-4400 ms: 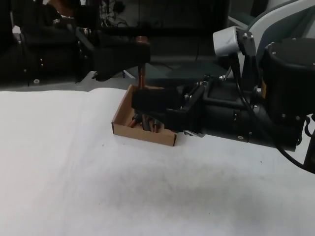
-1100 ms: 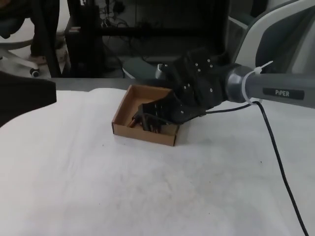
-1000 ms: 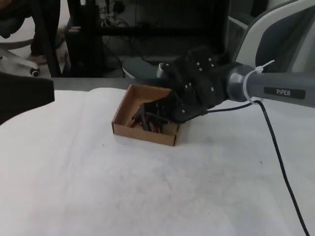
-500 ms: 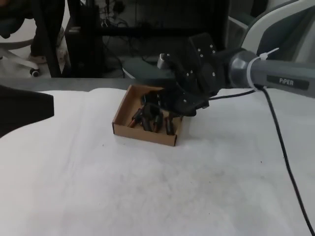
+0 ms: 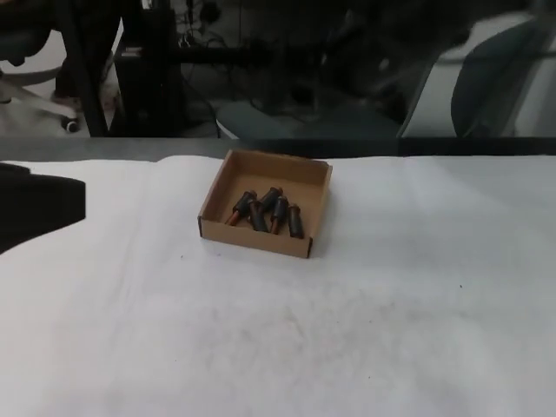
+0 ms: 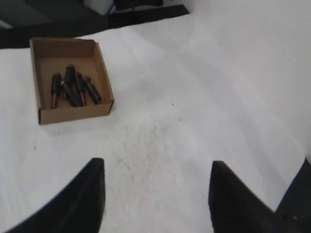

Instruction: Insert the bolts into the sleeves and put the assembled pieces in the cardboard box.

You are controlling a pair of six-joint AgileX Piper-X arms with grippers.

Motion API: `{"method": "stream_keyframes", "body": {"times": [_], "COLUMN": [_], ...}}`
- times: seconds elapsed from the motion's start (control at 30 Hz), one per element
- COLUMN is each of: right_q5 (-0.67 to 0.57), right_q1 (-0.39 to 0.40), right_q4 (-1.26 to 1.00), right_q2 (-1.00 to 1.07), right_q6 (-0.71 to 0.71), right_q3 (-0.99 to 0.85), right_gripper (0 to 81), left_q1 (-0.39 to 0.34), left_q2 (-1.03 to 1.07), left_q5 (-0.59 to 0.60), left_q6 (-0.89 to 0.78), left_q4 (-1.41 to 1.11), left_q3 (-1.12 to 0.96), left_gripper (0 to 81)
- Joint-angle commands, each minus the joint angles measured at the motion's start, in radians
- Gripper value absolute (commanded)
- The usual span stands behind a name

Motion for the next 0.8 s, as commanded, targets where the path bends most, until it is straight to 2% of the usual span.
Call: {"method": "stream_keyframes", "body": {"times": [0.0,0.2,0.37,0.57,0.77], "right_q5": [0.032,0.123,0.228,0.347,0.471], "right_q1": [0.023,0.105,0.215,0.362,0.459], "right_q4": [0.057,0.056,0.012,-0.142,-0.201], "right_q2": [-0.124,-0.41,-0.703,-1.063,-1.309], "right_q6": [-0.027,0.006,0.103,0.286,0.443], "right_q3": [0.046,0.279,0.536,0.88,1.129], "right_gripper": [69.6,69.6,69.6,69.6,69.6], "left_q1": [0.003,0.003,0.003,0.003,0.003], "left_q2": [-0.069,-0.208,-0.315,-0.433,-0.506], "left_q5": [-0.002,0.006,0.042,0.103,0.124], "left_q6": [0.011,0.025,0.025,-0.026,-0.112], "left_q4": [0.003,0.021,0.101,0.108,0.087], "left_q3": [-0.004,-0.004,0.01,0.158,0.379], "left_gripper": [62.0,62.0,62.0,62.0,62.0]}}
